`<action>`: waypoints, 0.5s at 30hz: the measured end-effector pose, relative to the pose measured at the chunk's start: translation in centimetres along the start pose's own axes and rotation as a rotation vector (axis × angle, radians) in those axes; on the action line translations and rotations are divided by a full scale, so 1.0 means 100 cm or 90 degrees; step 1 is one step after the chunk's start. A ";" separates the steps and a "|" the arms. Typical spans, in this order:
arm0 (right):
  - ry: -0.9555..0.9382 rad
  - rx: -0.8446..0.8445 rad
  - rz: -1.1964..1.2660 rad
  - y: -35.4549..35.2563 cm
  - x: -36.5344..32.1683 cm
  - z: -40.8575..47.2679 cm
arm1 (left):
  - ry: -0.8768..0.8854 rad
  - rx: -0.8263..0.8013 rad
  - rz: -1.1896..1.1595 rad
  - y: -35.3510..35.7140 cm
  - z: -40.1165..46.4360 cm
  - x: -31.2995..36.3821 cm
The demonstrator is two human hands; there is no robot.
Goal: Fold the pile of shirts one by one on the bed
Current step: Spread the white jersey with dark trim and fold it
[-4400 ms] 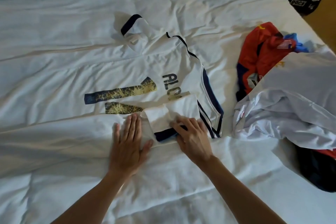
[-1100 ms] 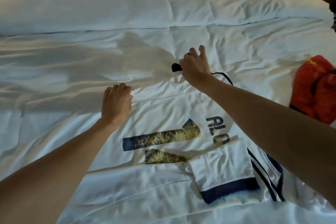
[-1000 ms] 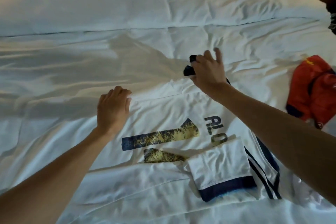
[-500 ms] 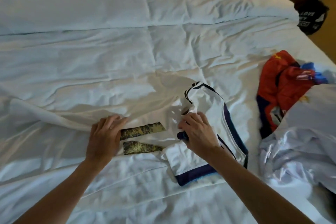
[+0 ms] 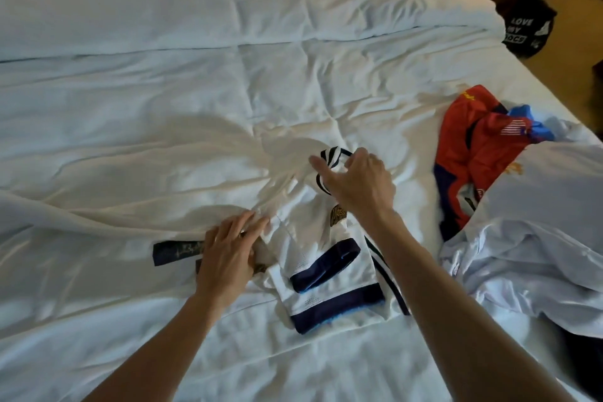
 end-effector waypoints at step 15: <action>-0.176 0.177 0.116 0.064 0.041 0.008 | 0.005 -0.009 0.105 0.023 -0.010 0.009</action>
Point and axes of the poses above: each hand's wrist, its own z-axis towards the middle knuckle, its own y-axis out of the palm, x = y × z, the point moved 2 cm from there along z, towards the middle knuckle, and after that the axes turned 14 degrees about y, right-handed, at the moved point
